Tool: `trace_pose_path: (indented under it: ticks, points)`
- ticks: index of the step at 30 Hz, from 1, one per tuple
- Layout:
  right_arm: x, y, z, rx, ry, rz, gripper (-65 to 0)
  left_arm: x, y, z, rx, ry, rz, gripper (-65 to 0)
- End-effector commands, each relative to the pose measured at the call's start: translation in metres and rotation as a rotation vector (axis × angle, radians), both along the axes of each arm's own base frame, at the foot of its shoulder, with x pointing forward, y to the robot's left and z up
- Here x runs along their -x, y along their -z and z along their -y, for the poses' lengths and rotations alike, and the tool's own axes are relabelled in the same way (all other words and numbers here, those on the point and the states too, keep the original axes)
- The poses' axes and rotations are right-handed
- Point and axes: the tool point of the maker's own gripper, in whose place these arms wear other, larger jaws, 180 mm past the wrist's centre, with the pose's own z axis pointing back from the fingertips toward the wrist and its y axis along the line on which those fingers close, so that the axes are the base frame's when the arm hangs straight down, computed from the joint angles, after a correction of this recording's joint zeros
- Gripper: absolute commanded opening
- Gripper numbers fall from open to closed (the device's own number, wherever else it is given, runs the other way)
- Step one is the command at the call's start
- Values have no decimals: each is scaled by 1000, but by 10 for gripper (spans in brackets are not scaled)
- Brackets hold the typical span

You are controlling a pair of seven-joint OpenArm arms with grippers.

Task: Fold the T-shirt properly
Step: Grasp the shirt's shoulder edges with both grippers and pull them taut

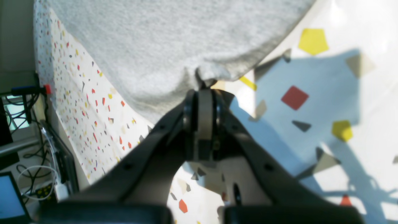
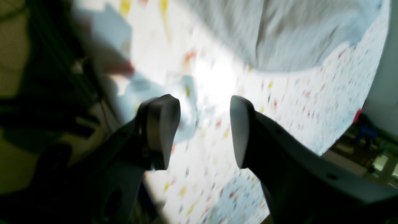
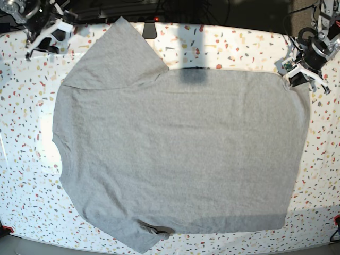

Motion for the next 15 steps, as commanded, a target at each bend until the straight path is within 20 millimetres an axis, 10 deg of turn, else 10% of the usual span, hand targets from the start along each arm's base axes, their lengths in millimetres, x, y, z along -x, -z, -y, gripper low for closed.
trace_pose_path:
  ticks: [1, 15]
  points:
    - [-8, -2, -4, 2, -24, 24, -349, -1, -3, -3, -8, 2, 0, -650]
    - [-30, 35, -38, 15, -111, 9, -349, -1, -2, -4, -15, -5, -4, -650]
